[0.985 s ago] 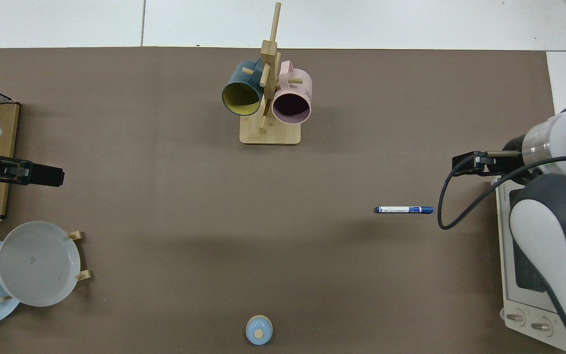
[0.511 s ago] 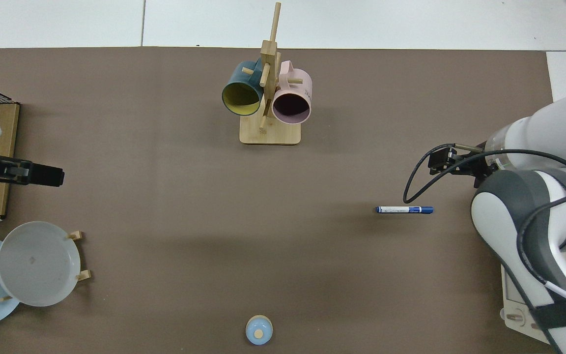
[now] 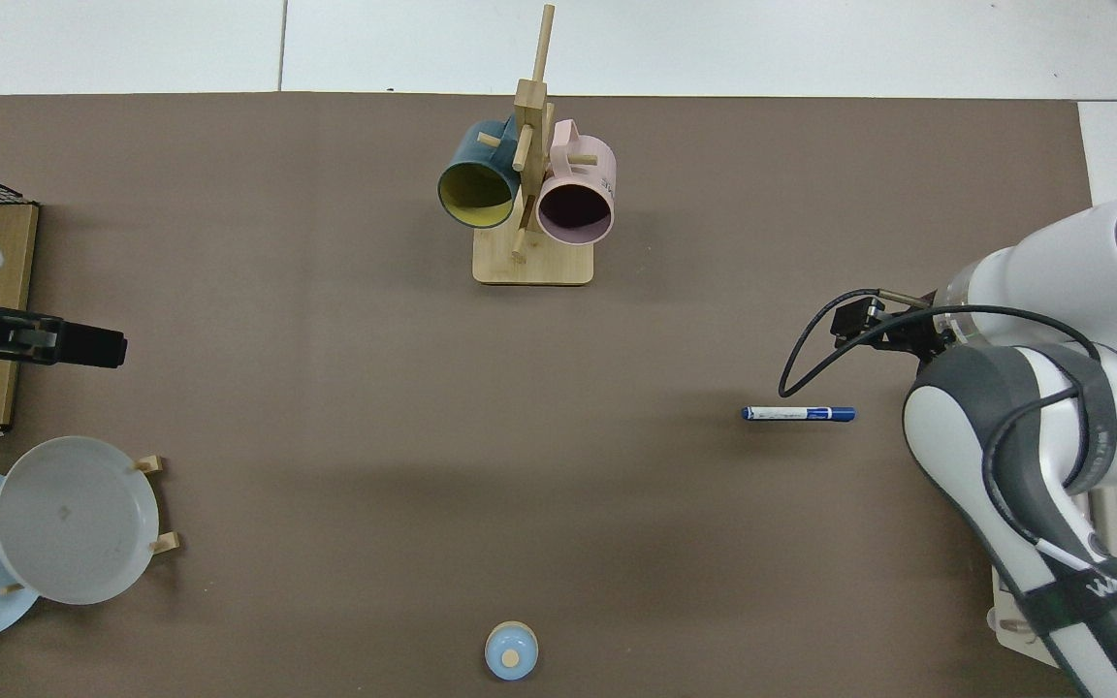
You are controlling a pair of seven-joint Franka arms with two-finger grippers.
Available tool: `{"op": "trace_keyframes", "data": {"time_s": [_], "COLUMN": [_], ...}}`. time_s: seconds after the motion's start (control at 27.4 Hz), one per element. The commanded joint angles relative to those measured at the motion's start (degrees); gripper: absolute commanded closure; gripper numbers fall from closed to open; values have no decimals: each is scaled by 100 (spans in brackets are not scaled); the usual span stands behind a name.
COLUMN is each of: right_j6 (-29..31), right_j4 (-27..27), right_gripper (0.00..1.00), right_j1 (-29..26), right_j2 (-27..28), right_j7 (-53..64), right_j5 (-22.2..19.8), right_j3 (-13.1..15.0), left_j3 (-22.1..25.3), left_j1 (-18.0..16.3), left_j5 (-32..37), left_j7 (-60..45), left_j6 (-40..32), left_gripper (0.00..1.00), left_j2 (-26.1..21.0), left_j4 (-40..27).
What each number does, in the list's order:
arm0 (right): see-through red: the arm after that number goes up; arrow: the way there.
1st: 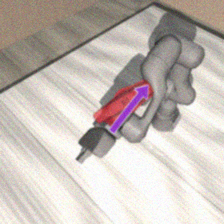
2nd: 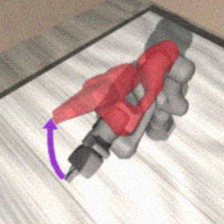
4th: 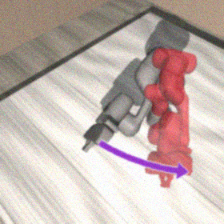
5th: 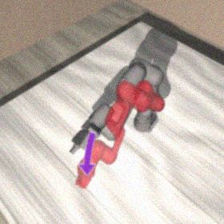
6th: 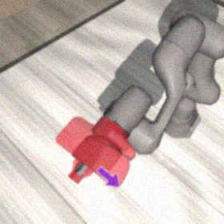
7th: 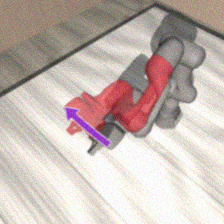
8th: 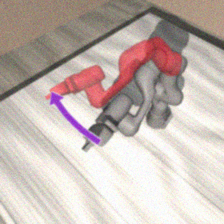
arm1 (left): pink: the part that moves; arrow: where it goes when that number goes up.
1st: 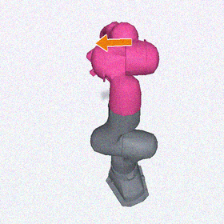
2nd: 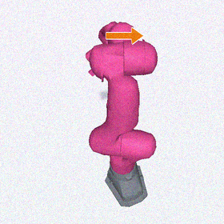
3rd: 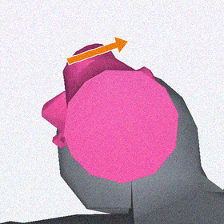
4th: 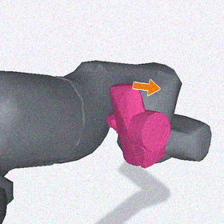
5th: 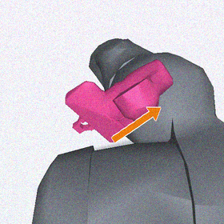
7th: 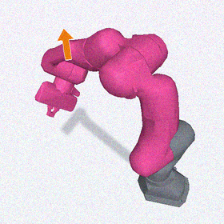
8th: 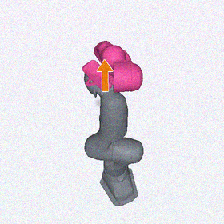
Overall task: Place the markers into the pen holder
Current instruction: 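Reach the right gripper toward the white-and-blue marker, then lower the right gripper and close it on the marker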
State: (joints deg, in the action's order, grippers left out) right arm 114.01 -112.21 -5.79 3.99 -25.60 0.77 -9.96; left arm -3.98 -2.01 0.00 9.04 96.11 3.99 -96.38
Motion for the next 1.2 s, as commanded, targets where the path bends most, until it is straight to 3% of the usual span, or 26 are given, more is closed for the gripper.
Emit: {"op": "trace_keyframes", "data": {"time_s": [0.0, 0.26, 0.91, 1.06, 1.17], "right_j6": [235, 244, 253, 428, 849], "right_j4": [-108, -178, -336, -415, -704], "right_gripper": [0, 0, 0, 0, 0], "right_j1": [-9, -1, 184, 289, 281], "right_j2": [76, 181, 498, 550, 559], "right_j7": [-147, 369, 5246, 6161, 6653], "right_j5": [72, 55, -437, -490, -770], "right_j3": [-6, -6, -6, 2, 2], "left_j3": [-33, -33, -33, -33, -33], "left_j1": [-45, -45, -45, -45, -45], "left_j5": [79, 79, 79, 79, 79], "left_j7": [10, 10, 10, 10, 10], "left_j6": [-75, -75, -75, -75, -75], "left_gripper": [0, 0, 0, 0, 0], "left_j2": [76, 67, 76, 76, 76], "left_j4": [6, 6, 6, 6, 6]}}
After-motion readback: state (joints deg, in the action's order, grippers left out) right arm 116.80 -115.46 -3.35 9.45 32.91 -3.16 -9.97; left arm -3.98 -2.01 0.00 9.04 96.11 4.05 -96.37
